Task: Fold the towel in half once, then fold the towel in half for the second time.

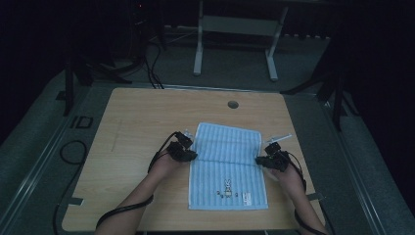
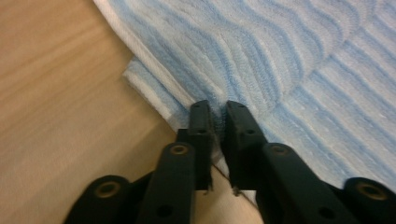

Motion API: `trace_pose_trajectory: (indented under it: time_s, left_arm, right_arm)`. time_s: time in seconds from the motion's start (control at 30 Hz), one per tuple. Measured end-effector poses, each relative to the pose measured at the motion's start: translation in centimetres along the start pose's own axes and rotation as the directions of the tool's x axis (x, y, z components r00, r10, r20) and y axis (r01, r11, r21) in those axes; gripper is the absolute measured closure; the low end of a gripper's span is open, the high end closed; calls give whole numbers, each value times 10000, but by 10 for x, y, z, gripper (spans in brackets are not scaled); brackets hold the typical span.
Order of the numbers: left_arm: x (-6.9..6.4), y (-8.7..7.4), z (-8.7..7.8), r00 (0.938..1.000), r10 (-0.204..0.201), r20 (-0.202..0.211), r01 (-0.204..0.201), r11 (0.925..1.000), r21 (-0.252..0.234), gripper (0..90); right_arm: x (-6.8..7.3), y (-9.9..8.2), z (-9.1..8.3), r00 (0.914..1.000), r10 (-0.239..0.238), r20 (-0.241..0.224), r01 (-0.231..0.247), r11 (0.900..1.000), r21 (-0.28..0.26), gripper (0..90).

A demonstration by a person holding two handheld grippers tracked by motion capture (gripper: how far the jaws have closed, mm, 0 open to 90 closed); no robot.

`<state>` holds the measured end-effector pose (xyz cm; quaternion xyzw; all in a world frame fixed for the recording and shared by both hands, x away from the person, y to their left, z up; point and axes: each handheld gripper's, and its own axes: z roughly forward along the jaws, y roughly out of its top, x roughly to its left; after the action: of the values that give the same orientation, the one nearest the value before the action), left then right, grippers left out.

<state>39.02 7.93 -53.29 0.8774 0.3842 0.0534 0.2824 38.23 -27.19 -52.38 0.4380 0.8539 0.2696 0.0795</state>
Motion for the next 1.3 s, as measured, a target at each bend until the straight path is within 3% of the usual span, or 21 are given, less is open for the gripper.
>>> trace_pose_trajectory:
  time_s: [0.07, 0.2, 0.33, 0.5, 0.87, 0.93, 1.03, 1.13, 1.2, 1.27, 1.3]
  left_arm:
    - [-1, 0, -5, 9999, 56, 130, -58, 9998, 170, 717]
    - [-1, 2, -23, 9996, 39, 264, -40, 10000, 57, 600]
    - [3, 9, -35, 9999, -146, 6, 146, 9998, -114, 545]
    - [12, 22, -37, 9992, -362, -174, 356, 9988, -345, 511]
    - [38, 53, -28, 9961, -750, -463, 692, 9907, -1168, 492]
    - [42, 56, -24, 9948, -871, -519, 807, 9901, -1151, 481]
    - [49, 62, -17, 9930, -1090, -465, 1035, 9888, -1072, 481]
    - [55, 68, -5, 9927, -1068, -560, 1014, 9906, -919, 481]
    - [60, 72, 5, 9908, -1225, -576, 1173, 9893, -869, 480]
    - [62, 74, 9, 9894, -1308, -637, 1253, 9886, -840, 459]
    - [67, 77, 18, 9870, -1510, -543, 1455, 9848, -945, 459]
  right_arm:
    - [3, 1, -7, 9999, -123, -10, 123, 9999, -24, 779]
    - [5, 5, -24, 9997, -255, -40, 254, 9992, -304, 691]
    - [1, 13, -34, 9997, -223, 101, 228, 9982, -550, 658]
    - [-12, 27, -32, 9997, 85, 244, -69, 9981, -611, 629]
    - [-37, 59, -16, 9952, 570, 793, -530, 9972, -518, 595]
    - [-39, 64, -11, 9942, 523, 941, -485, 9980, -417, 594]
    - [-47, 72, -3, 9910, 777, 1090, -748, 9967, -307, 594]
    - [-57, 77, 3, 9859, 1173, 1196, -1144, 9930, -306, 593]
    - [-63, 79, 7, 9824, 1512, 1099, -1472, 9881, -437, 579]
    - [-66, 80, 10, 9812, 1583, 1103, -1557, 9873, -319, 574]
    - [-67, 80, 14, 9807, 1603, 1123, -1584, 9870, -253, 566]
